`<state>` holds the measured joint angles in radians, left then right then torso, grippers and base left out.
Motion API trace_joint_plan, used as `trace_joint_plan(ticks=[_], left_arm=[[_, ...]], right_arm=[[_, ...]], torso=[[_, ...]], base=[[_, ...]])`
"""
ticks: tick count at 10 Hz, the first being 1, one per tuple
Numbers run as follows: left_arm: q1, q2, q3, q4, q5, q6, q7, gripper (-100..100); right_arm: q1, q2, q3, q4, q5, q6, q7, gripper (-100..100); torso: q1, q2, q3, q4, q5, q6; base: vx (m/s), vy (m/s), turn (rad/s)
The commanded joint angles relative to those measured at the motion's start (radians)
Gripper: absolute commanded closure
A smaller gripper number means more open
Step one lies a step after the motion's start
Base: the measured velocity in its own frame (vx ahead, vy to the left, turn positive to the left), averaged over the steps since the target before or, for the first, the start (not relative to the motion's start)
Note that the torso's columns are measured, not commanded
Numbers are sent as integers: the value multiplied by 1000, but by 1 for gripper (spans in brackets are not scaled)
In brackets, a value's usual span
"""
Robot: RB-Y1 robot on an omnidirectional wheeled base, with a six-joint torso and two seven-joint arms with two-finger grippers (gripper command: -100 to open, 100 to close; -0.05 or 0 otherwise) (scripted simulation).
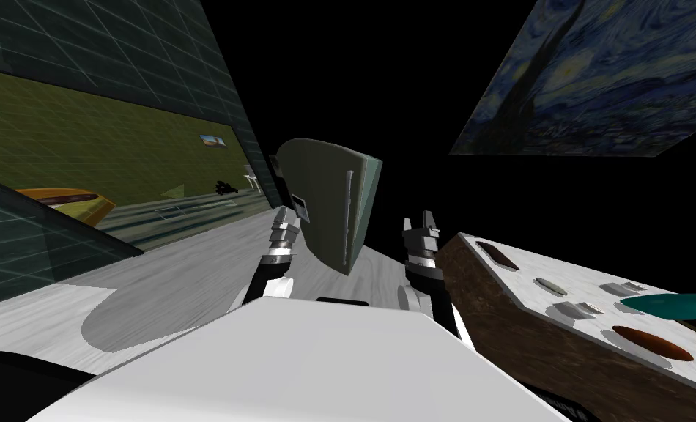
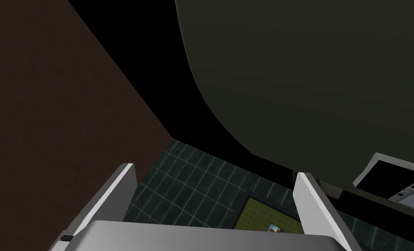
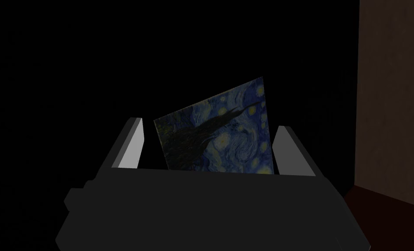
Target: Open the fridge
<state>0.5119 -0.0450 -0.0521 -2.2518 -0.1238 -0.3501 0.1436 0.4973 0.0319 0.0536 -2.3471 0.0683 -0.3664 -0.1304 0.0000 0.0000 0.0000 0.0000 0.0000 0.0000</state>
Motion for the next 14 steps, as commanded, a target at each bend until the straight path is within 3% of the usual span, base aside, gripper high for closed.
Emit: trace_joint_plan(ticks=[1,9,10,11,14], left_arm=[[0,0,0,0,0,0,0,0],[0,0,0,0,0,0,0,0],[-16,45,6,3,2,17,-1,-100],[-32,74,13,5,4,34,-2,-100],[-112,152,44,19,14,113,-6,-100]], right_arm=[[0,0,0,0,0,0,0,0],[0,0,0,0,0,0,0,0],[0,0,0,0,0,0,0,0],[0,0,0,0,0,0,0,0],[0,0,0,0,0,0,0,0]], torso=[[0,40,-82,41,0,0],[0,618,-1234,617,0,0],[0,691,-1382,691,0,0],[0,725,-1451,724,0,0],[-1,737,-1476,737,0,0]], base=[[0,0,0],[0,0,0],[9,-10,21],[7,-23,28],[15,-39,47]])
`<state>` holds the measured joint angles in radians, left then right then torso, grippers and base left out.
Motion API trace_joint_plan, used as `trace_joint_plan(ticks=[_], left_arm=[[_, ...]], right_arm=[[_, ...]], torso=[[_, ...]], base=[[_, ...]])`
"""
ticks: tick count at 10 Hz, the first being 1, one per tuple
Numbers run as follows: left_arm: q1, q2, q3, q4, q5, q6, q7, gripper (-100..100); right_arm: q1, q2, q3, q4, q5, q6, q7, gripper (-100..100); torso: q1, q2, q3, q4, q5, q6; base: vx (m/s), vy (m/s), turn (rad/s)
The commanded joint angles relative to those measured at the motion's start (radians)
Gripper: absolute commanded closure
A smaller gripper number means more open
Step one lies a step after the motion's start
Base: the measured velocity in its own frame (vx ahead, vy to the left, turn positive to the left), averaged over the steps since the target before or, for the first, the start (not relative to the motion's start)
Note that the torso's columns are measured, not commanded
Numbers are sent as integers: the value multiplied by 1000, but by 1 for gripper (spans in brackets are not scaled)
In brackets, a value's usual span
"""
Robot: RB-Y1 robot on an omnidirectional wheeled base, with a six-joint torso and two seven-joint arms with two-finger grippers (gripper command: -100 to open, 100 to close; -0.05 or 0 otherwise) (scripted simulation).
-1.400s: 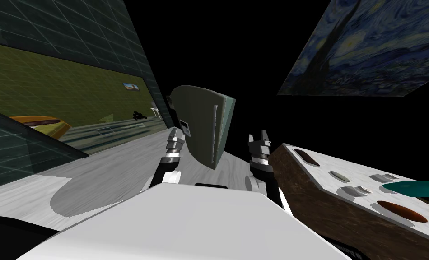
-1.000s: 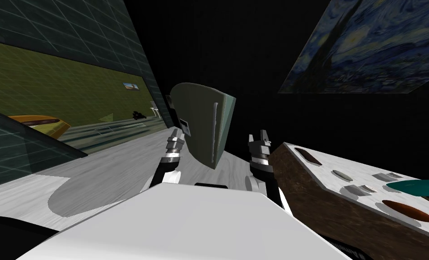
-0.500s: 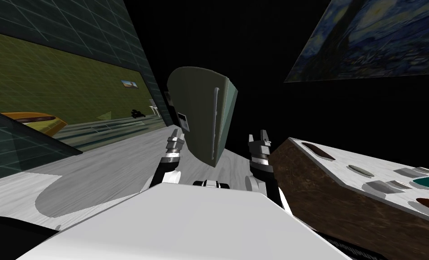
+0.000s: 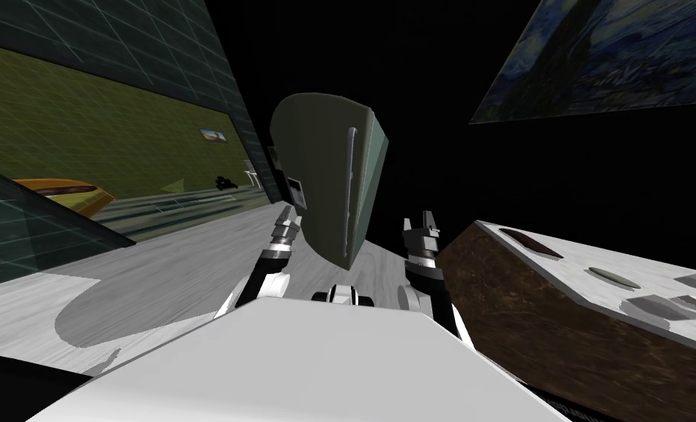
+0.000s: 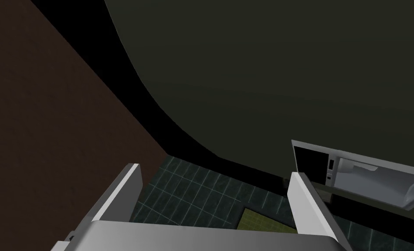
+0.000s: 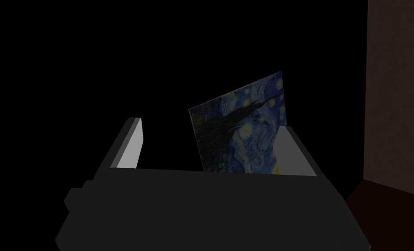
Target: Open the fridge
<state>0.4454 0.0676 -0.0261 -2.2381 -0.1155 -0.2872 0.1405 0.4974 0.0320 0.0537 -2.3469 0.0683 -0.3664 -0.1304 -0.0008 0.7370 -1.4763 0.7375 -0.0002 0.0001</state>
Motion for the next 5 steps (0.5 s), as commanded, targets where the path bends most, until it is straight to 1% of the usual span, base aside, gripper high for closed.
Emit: trace_joint_plan(ticks=[1,2,4,5], left_arm=[[-78,57,32,11,10,79,-4,-100],[-82,57,32,11,10,93,-4,-100],[-156,86,66,25,21,158,-9,-100],[-166,86,66,25,21,182,-9,-100]], right_arm=[[0,0,0,0,0,0,0,0],[0,0,0,0,0,0,0,0],[0,0,0,0,0,0,0,0],[0,0,0,0,0,0,0,0]], torso=[[0,0,0,0,0,0],[0,1,0,0,0,0],[2,1,0,1,0,0],[1,1,0,1,0,0]], base=[[16,-62,47],[14,-44,23],[12,-44,74],[12,-41,24]])
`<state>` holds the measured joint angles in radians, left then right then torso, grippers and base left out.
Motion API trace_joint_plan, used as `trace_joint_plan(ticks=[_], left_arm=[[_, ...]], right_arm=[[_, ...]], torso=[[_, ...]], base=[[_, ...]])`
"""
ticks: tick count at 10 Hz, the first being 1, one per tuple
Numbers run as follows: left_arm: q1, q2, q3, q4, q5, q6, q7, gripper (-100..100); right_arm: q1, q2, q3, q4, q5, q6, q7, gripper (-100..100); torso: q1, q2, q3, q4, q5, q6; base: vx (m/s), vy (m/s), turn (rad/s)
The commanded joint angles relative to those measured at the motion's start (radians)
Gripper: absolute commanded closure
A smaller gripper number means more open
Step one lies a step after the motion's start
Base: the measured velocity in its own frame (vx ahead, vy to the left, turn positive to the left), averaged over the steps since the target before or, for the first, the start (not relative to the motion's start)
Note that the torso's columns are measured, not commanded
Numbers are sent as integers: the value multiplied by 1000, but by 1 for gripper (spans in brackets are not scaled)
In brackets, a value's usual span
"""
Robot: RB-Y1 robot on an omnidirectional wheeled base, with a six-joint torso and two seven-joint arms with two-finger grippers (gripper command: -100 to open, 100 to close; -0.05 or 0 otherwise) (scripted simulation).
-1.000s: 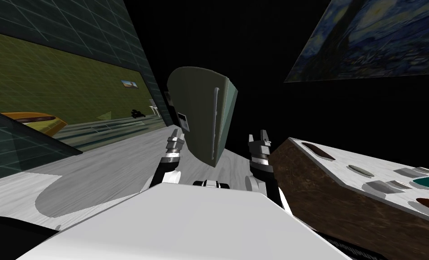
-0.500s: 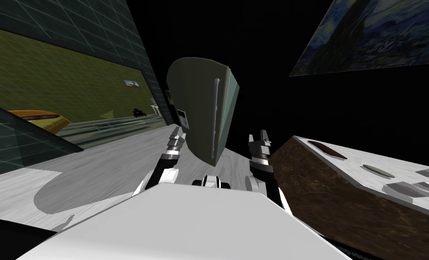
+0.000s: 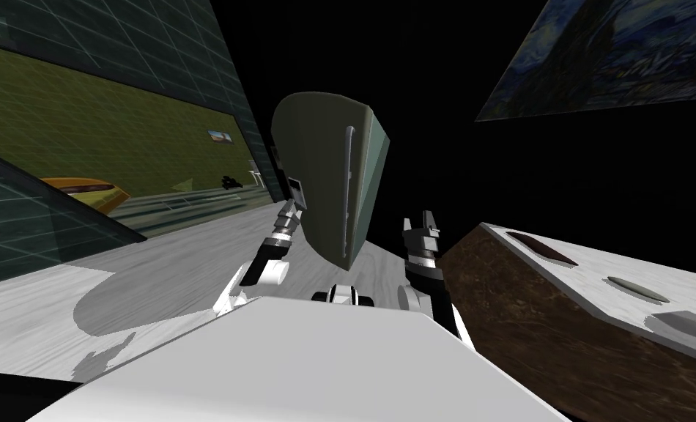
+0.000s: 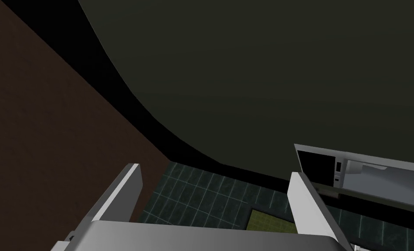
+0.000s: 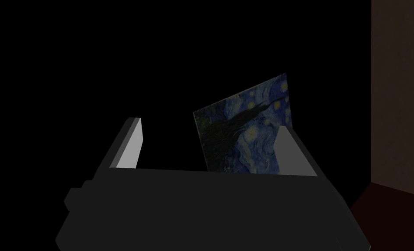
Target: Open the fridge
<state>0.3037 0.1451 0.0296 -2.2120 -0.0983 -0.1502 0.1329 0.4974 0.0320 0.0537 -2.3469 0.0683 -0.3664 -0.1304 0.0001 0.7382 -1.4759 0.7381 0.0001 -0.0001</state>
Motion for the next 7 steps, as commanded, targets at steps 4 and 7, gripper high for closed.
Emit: trace_joint_plan(ticks=[4,7], left_arm=[[-124,30,49,14,16,149,-6,-100],[-218,46,93,32,30,246,-12,-100]], right_arm=[[0,0,0,0,0,0,0,0],[0,0,0,0,0,0,0,0]], torso=[[0,0,0,0,0,0],[0,0,0,0,0,0]], base=[[16,-41,41],[14,-49,59]])
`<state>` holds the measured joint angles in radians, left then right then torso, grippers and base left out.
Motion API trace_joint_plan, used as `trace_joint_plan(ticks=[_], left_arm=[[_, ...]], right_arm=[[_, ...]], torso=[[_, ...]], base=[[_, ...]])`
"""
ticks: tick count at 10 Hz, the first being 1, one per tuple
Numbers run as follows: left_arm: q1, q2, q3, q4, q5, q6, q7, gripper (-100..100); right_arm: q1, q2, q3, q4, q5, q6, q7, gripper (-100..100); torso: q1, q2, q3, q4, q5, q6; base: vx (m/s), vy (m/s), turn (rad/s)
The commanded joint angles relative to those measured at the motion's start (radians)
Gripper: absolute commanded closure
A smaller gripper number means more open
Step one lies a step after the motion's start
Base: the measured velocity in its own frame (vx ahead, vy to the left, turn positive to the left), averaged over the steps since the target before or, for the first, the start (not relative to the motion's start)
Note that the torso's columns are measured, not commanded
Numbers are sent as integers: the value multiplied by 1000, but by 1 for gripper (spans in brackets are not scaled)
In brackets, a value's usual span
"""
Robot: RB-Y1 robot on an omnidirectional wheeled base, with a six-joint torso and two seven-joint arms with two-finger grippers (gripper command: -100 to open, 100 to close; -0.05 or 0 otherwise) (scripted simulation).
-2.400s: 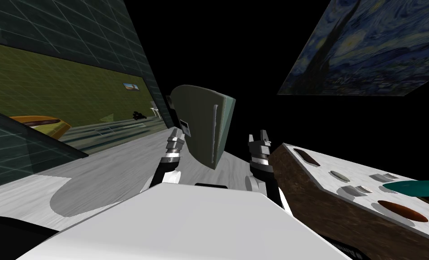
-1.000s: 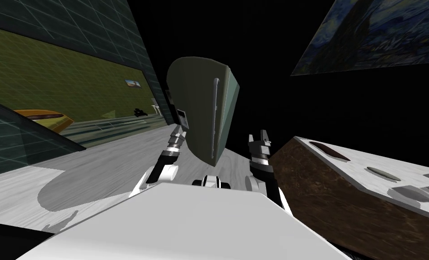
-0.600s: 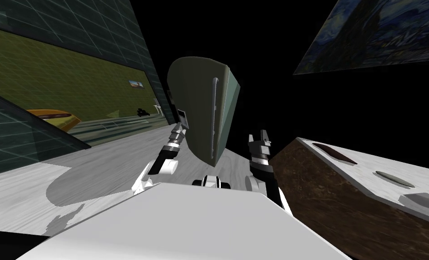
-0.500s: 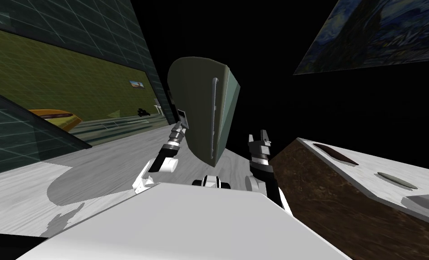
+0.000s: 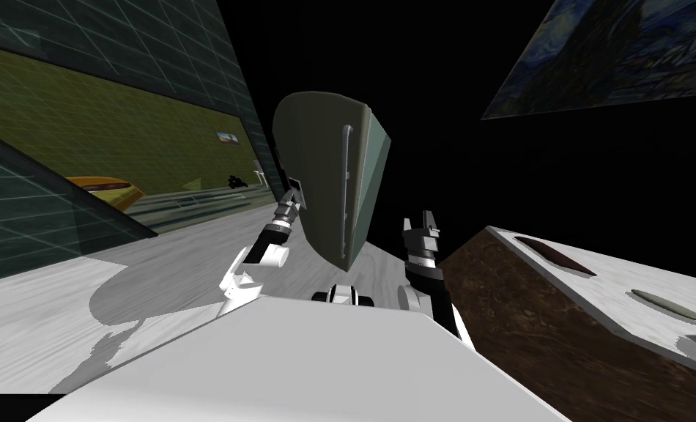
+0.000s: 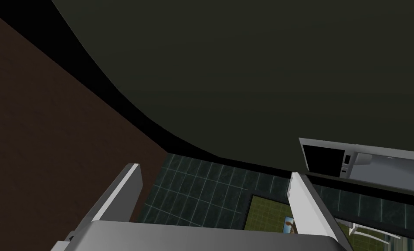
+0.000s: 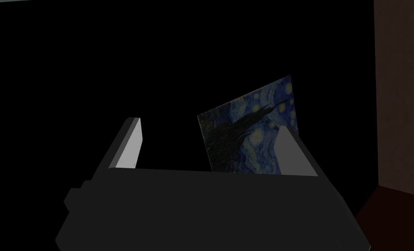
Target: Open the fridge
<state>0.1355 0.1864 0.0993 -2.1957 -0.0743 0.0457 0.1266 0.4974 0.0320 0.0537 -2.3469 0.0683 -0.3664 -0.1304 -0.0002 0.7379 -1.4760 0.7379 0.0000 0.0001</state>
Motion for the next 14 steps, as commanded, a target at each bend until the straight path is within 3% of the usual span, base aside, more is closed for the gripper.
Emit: trace_joint_plan(ticks=[1,2,4,7,9,10,11,12,13,14], left_arm=[[-68,4,24,15,6,70,-5,-100],[-104,10,47,25,14,101,-8,-100],[-128,10,47,25,14,133,-8,-100],[-232,17,97,47,30,227,-15,-100],[-254,17,97,47,30,266,-15,-100],[-300,18,123,59,38,305,-18,-100],[-320,18,123,59,38,326,-18,-100],[-320,18,123,59,38,335,-18,-100],[-365,18,149,73,47,371,-22,-100],[-388,18,149,73,47,398,-22,-100]], right_arm=[[0,0,0,0,0,0,0,0],[0,0,0,0,0,0,0,0],[0,0,0,0,0,0,0,0],[0,0,0,0,0,0,0,0],[0,0,0,0,0,0,0,0],[0,0,0,0,0,0,0,0],[0,0,0,0,0,0,0,0],[0,0,0,0,0,0,0,0],[0,0,0,0,0,0,0,0],[0,0,0,0,0,0,0,0]], torso=[[0,0,0,0,0,0],[0,0,0,0,0,0],[0,0,0,0,0,0],[0,0,0,0,0,0],[0,0,0,0,0,0],[2,1,0,0,1,0],[1,0,0,0,0,0],[0,0,0,0,0,0],[1,0,0,0,0,0],[0,0,0,0,0,0]], base=[[13,-44,33],[22,-52,65],[13,-35,16],[15,-49,63],[9,-40,19],[6,-38,66],[11,-42,56],[8,-19,-1],[9,-39,64],[11,-48,56]])
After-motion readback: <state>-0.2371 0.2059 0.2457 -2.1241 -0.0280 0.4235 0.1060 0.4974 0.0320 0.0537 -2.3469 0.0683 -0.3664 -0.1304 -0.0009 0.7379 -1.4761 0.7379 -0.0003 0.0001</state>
